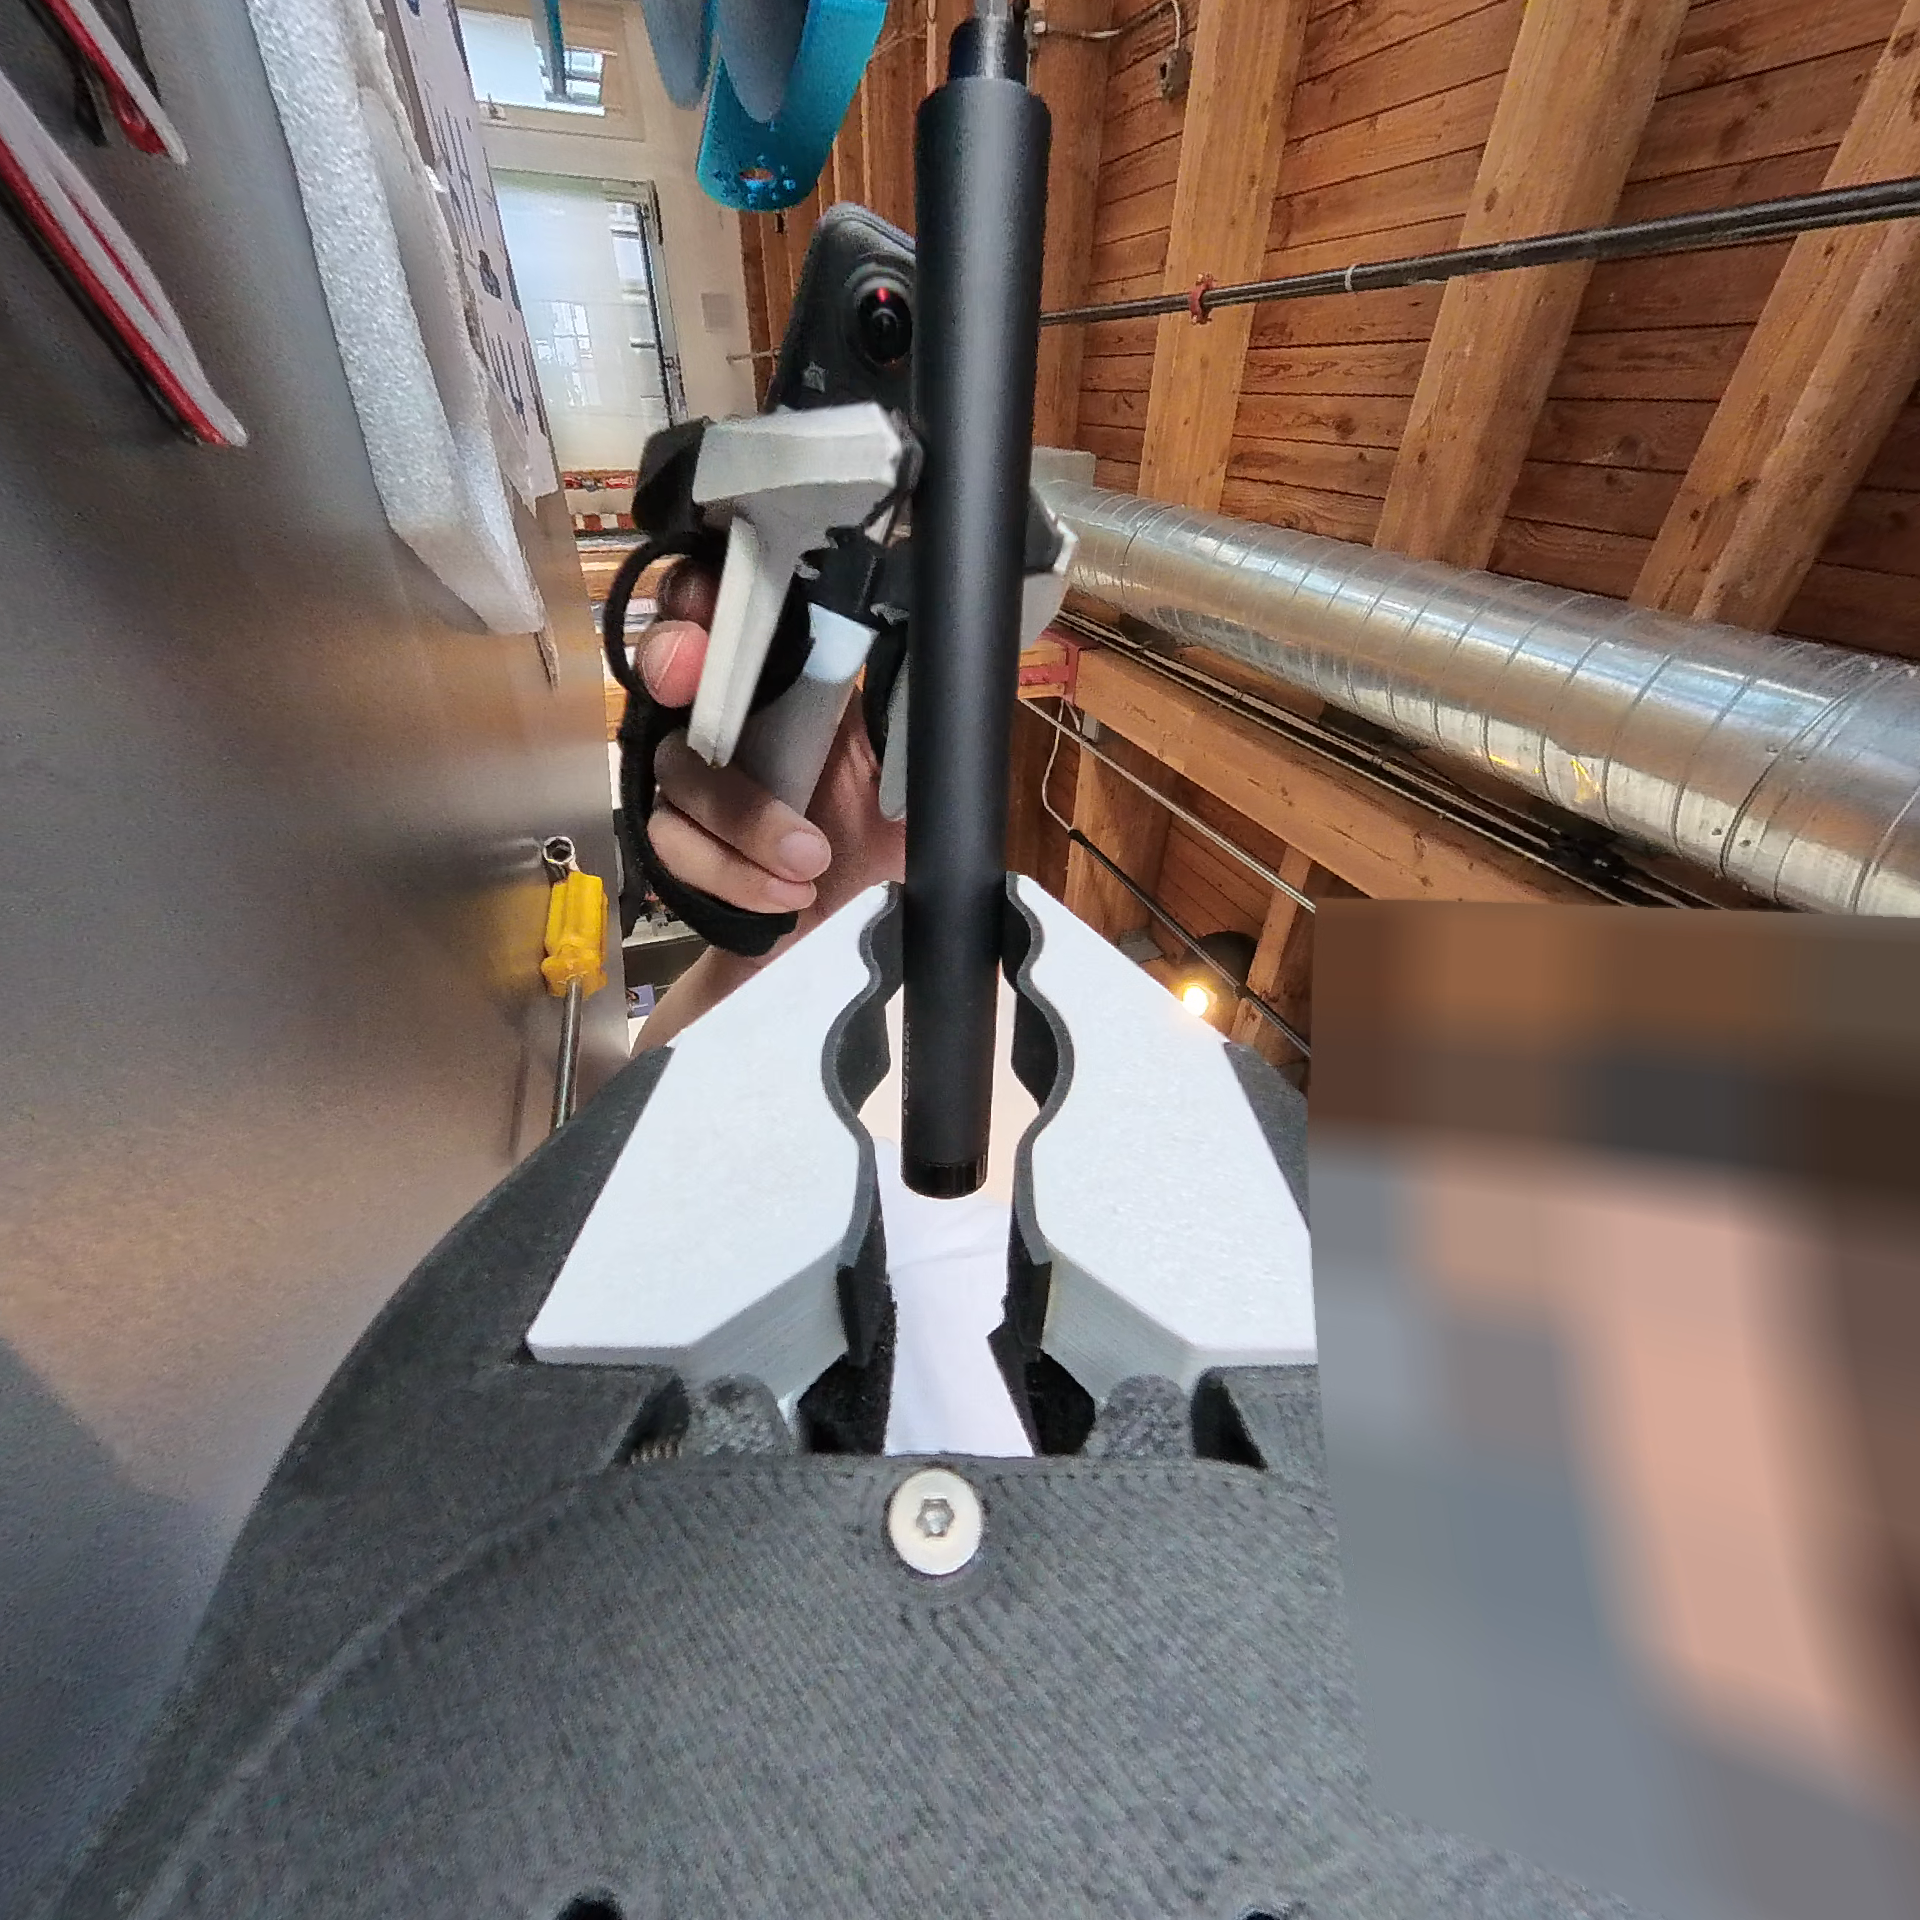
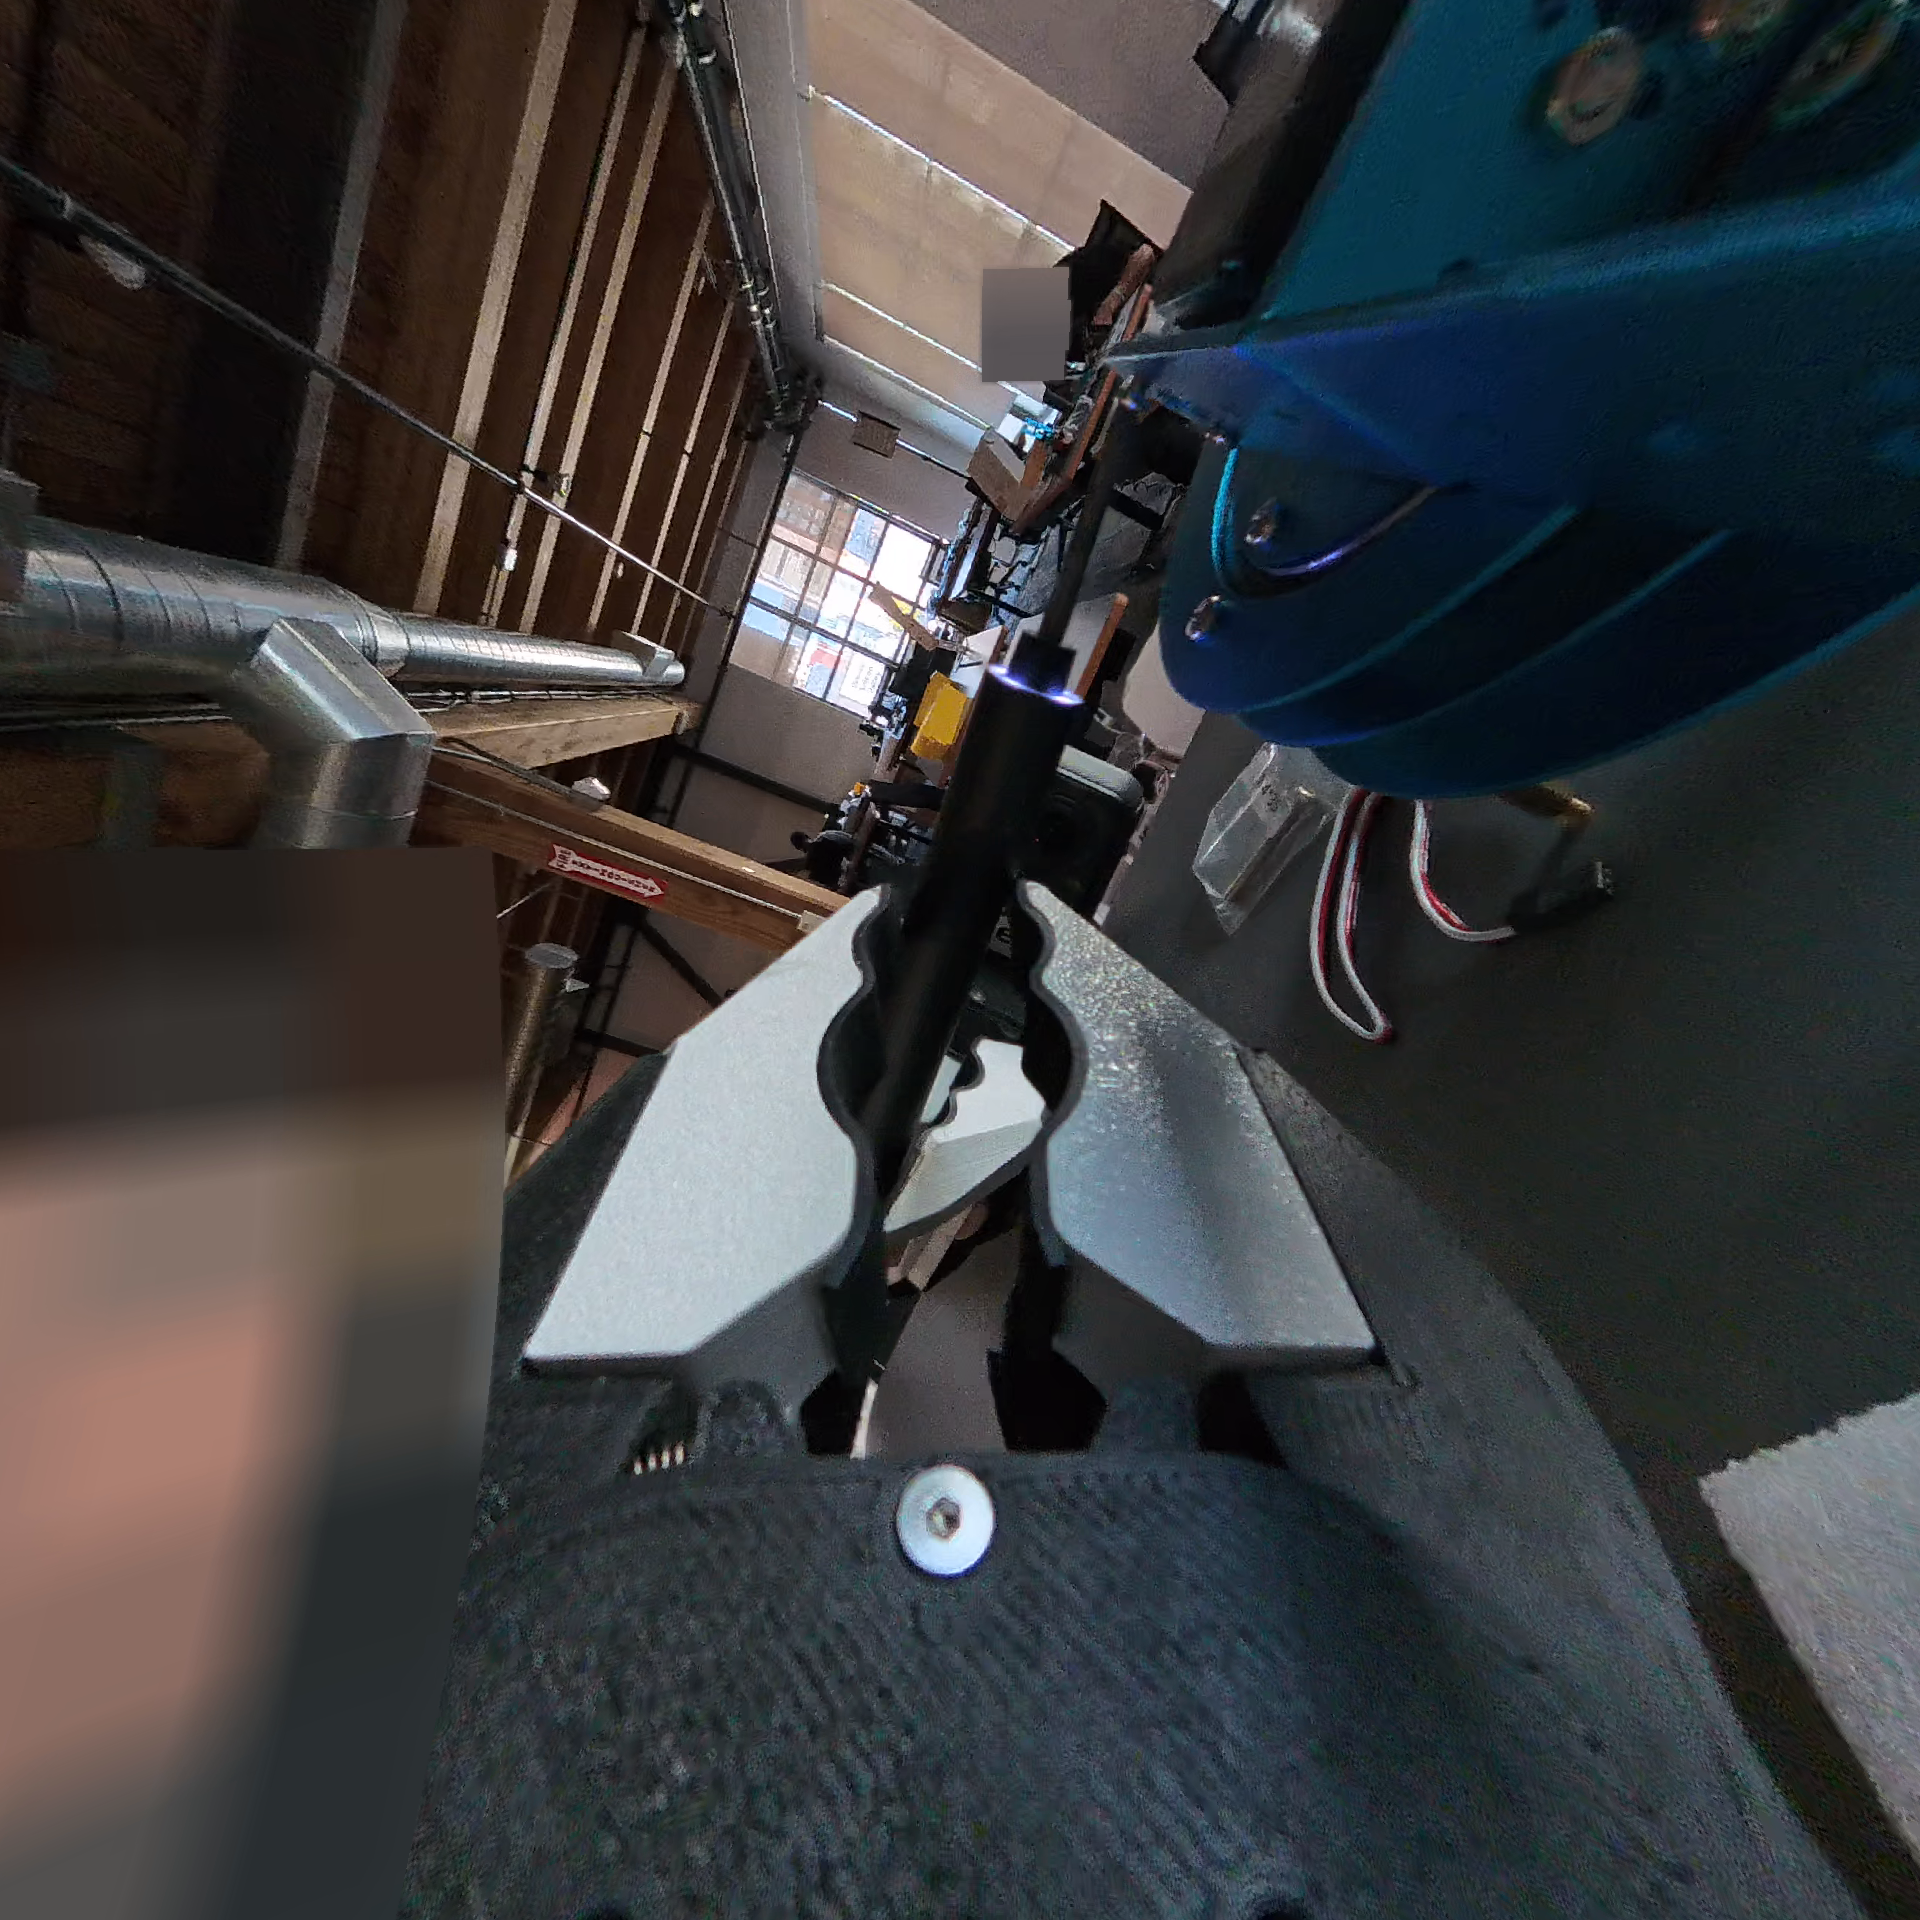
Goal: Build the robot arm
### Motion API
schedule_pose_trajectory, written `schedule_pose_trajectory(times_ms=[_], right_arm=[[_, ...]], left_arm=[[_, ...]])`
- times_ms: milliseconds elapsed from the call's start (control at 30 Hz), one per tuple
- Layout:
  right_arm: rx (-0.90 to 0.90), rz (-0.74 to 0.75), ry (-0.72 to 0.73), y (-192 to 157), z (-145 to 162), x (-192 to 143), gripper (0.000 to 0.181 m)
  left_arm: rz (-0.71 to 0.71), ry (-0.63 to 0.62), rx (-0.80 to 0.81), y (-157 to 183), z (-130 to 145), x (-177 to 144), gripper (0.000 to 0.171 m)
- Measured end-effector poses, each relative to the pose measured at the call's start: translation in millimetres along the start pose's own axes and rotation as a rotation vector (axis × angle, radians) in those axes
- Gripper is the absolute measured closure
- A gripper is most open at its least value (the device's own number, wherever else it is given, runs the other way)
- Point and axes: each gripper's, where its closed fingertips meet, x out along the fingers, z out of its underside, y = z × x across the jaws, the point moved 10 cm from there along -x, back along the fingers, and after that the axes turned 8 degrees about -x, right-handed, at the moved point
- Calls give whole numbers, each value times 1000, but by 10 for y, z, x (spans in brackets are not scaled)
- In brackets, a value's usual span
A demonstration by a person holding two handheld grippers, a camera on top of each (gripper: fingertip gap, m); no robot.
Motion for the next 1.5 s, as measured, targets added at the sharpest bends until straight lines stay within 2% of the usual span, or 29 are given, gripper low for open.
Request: schedule_pose_trajectory(times_ms=[667,1500], right_arm=[[130,-44,66,64,42,-11,164],[98,-39,66,65,29,-21,164]], left_arm=[[-3,-8,-16,-6,-12,9,155],[-2,-13,-22,-11,-15,26,155]])
